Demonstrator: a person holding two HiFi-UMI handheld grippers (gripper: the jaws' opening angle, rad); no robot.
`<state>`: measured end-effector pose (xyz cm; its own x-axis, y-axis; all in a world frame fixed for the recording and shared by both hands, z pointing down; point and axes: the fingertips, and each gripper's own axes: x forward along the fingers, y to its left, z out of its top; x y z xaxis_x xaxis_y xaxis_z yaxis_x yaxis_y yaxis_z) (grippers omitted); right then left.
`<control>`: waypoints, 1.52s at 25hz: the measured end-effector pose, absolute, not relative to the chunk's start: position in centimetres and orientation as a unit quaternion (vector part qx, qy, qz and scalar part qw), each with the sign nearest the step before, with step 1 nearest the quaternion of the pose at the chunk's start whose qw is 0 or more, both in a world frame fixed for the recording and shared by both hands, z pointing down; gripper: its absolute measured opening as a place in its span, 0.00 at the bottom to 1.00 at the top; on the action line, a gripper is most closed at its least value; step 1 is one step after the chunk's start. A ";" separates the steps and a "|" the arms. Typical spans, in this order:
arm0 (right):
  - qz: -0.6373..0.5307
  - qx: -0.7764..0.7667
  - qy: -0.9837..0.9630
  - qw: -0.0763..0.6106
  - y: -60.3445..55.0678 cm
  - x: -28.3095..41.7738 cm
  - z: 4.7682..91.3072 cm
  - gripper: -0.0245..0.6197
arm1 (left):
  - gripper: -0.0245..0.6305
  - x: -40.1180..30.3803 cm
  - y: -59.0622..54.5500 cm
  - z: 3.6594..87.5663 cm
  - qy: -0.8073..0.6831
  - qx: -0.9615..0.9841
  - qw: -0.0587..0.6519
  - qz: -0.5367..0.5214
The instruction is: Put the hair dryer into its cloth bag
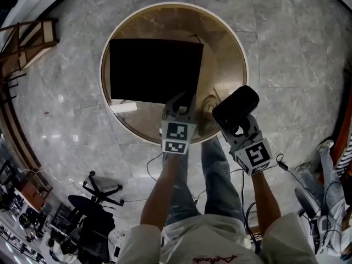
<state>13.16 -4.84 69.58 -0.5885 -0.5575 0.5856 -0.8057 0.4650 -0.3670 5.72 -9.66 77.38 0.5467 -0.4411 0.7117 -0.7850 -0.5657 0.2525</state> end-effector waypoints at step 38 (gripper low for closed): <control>0.325 0.420 -0.823 0.204 -5.1 15.9 71.8 0.34 | 0.11 7.8 -11.8 84.5 -0.366 0.775 0.273 0.437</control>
<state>15.89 -5.09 71.81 -0.5647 -0.5576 0.6084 -0.8229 0.4362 -0.3641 7.76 -11.79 84.51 0.3507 -0.3281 0.8771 -0.8058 -0.5830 0.1041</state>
